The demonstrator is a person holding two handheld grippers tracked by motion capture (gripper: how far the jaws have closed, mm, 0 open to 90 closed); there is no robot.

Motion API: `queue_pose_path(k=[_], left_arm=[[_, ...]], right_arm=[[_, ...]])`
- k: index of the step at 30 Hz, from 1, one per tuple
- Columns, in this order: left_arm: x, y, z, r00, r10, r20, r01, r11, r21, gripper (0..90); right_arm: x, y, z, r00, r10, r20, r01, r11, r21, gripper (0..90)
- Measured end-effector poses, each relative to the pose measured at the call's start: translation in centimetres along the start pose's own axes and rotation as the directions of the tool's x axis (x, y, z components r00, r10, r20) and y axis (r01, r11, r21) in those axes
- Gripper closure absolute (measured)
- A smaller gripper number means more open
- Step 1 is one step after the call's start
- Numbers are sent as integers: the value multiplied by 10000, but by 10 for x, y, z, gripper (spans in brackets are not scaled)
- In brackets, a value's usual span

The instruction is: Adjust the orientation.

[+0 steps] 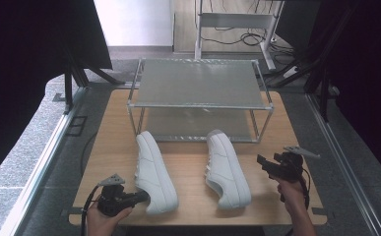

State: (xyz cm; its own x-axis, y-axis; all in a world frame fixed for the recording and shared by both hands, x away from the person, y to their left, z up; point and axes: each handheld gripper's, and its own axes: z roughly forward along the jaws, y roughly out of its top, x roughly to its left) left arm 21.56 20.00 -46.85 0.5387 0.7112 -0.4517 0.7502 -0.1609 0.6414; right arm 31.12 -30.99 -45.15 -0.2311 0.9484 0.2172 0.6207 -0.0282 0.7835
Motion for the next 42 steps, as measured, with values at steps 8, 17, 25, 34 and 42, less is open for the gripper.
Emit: queue_pose_path(k=[8, 17, 25, 34, 42], left_arm=[[0, 8, 7, 9999, 29, 166, -28, 10000, -78, 877], [0, 21, 13, 9996, 124, 269, -119, 9998, -165, 872], [-1, 48, 23, 9992, 358, 158, -354, 9991, -239, 873], [-24, 85, 63, 9916, 935, 890, -965, 9949, 295, 898], [-42, 87, 73, 9893, 1361, 526, -1384, 9895, 420, 888]], right_arm=[[-4, 0, -1, 10000, 74, 65, -74, 10000, 14, 273], [-7, -1, 0, 9993, 367, -81, -367, 9993, -36, 273], [-11, -1, -2, 9990, 455, -47, -455, 9989, -84, 275], [-17, -2, -5, 9979, 638, 83, -637, 9978, -188, 275], [-22, -2, -5, 9967, 792, 165, -789, 9967, -179, 278]])
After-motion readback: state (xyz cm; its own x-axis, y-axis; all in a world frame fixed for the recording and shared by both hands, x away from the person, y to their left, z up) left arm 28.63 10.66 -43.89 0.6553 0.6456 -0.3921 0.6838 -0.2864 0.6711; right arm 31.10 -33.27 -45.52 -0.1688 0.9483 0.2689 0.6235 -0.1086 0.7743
